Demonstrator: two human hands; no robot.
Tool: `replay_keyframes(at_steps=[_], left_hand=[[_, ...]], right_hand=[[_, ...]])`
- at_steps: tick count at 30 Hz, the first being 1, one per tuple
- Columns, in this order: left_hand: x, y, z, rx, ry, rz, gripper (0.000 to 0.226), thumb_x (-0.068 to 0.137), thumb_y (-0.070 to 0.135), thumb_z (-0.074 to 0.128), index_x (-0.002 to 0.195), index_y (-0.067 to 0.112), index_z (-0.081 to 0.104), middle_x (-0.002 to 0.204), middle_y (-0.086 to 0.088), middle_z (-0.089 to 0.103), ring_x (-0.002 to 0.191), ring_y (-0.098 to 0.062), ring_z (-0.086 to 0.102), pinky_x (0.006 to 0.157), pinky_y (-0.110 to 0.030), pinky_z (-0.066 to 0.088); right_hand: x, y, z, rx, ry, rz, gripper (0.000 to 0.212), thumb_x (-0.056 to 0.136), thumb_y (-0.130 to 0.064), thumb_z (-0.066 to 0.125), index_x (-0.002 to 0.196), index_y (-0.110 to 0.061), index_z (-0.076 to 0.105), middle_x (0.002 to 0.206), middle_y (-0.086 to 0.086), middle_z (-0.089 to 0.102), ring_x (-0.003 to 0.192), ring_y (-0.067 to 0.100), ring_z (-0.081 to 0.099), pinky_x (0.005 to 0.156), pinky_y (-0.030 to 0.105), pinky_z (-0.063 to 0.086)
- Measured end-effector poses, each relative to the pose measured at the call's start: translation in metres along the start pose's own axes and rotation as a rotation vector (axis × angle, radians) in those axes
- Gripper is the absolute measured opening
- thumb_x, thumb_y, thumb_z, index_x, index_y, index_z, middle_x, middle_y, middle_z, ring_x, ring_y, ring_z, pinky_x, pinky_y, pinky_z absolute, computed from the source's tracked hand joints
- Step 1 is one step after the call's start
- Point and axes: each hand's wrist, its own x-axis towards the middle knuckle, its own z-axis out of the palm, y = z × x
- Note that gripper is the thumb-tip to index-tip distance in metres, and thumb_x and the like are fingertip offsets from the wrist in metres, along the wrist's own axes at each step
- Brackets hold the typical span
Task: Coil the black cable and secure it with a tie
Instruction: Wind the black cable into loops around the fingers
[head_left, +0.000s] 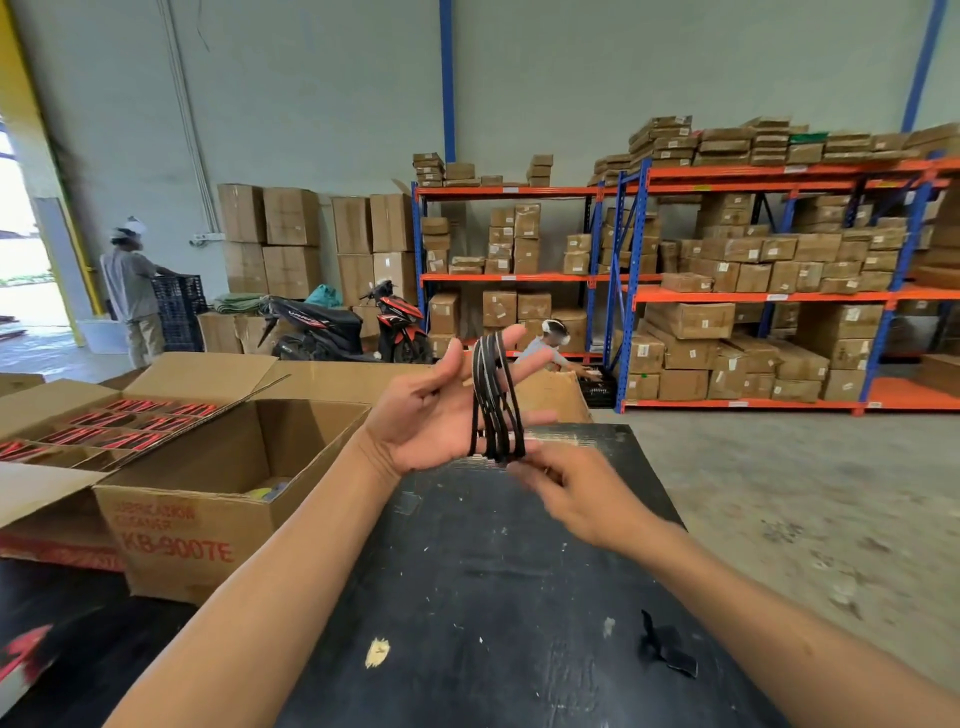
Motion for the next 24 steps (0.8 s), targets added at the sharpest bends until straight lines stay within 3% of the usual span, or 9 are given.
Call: replay_keyframes(at_steps=[3, 5, 7, 10, 13, 17, 20, 22, 24], left_hand=[[-0.003, 0.002, -0.01, 0.009, 0.109, 0.046, 0.057, 0.104, 0.045, 0.029, 0.158, 0.026, 0.021, 0.168, -0.005, 0.008, 0.146, -0.056, 0.005, 0.114, -0.072, 0.006], [-0.006, 0.002, -0.015, 0.019, 0.221, 0.059, 0.056, 0.104, 0.045, 0.03, 0.156, 0.025, 0.027, 0.166, -0.004, 0.017, 0.145, -0.053, 0.016, 0.115, -0.071, 0.013], [-0.009, 0.0, -0.02, 0.033, 0.327, 0.061, 0.055, 0.103, 0.045, 0.033, 0.154, 0.025, 0.034, 0.164, -0.004, 0.027, 0.142, -0.05, 0.03, 0.113, -0.068, 0.024], [-0.01, -0.006, -0.025, 0.037, 0.422, 0.041, 0.053, 0.103, 0.045, 0.033, 0.152, 0.025, 0.037, 0.16, -0.006, 0.035, 0.137, -0.048, 0.04, 0.11, -0.062, 0.035], [-0.011, -0.011, -0.026, 0.05, 0.418, -0.02, 0.052, 0.104, 0.047, 0.032, 0.152, 0.03, 0.037, 0.157, -0.014, 0.039, 0.141, -0.049, 0.035, 0.113, -0.063, 0.032], [-0.008, -0.016, -0.02, 0.103, 0.374, -0.101, 0.051, 0.102, 0.05, 0.035, 0.15, 0.033, 0.039, 0.141, -0.027, 0.053, 0.119, -0.039, 0.062, 0.096, -0.051, 0.051], [-0.005, -0.021, -0.012, 0.182, 0.409, -0.135, 0.052, 0.102, 0.052, 0.033, 0.15, 0.033, 0.04, 0.137, -0.031, 0.053, 0.111, -0.035, 0.063, 0.092, -0.046, 0.053], [-0.004, -0.024, -0.009, 0.219, 0.418, -0.145, 0.053, 0.103, 0.051, 0.03, 0.149, 0.027, 0.043, 0.132, -0.035, 0.052, 0.116, -0.041, 0.058, 0.097, -0.049, 0.051], [-0.003, -0.027, -0.005, 0.275, 0.416, -0.161, 0.054, 0.105, 0.049, 0.026, 0.137, 0.017, 0.055, 0.109, -0.03, 0.056, 0.105, -0.042, 0.061, 0.092, -0.049, 0.051]], right_hand=[[-0.014, -0.01, 0.011, 0.014, 0.021, -0.048, 0.023, 0.101, -0.035, 0.058, 0.115, -0.026, 0.074, 0.084, -0.006, 0.07, 0.071, 0.002, 0.057, 0.066, 0.02, 0.045], [-0.02, -0.016, 0.009, -0.054, 0.019, -0.084, 0.026, 0.102, -0.036, 0.054, 0.106, -0.019, 0.074, 0.08, -0.003, 0.065, 0.073, 0.009, 0.055, 0.07, 0.028, 0.047], [-0.022, -0.02, 0.005, -0.154, -0.001, -0.1, 0.028, 0.103, -0.036, 0.05, 0.095, -0.018, 0.07, 0.077, -0.003, 0.059, 0.071, 0.01, 0.051, 0.069, 0.035, 0.047], [-0.022, -0.027, -0.004, -0.289, 0.04, -0.133, 0.024, 0.101, -0.035, 0.053, 0.098, -0.021, 0.071, 0.083, -0.004, 0.062, 0.078, 0.016, 0.058, 0.071, 0.037, 0.051], [-0.016, -0.036, -0.016, -0.332, 0.131, -0.179, 0.017, 0.096, -0.032, 0.064, 0.097, -0.018, 0.075, 0.088, -0.001, 0.068, 0.08, 0.02, 0.065, 0.07, 0.037, 0.054], [-0.005, -0.04, -0.027, -0.371, 0.186, -0.203, 0.018, 0.09, -0.032, 0.075, 0.095, -0.015, 0.075, 0.091, -0.001, 0.074, 0.078, 0.019, 0.068, 0.067, 0.033, 0.053], [-0.001, -0.039, -0.03, -0.374, 0.219, -0.209, 0.024, 0.089, -0.039, 0.075, 0.09, -0.015, 0.073, 0.085, -0.002, 0.071, 0.074, 0.017, 0.065, 0.062, 0.036, 0.055], [0.0, -0.039, -0.032, -0.402, 0.259, -0.225, 0.027, 0.087, -0.043, 0.075, 0.087, -0.016, 0.072, 0.084, -0.004, 0.071, 0.073, 0.015, 0.065, 0.054, 0.027, 0.048], [0.001, -0.04, -0.033, -0.431, 0.296, -0.247, 0.027, 0.087, -0.044, 0.074, 0.086, -0.017, 0.072, 0.086, -0.007, 0.072, 0.073, 0.012, 0.066, 0.051, 0.02, 0.037]])
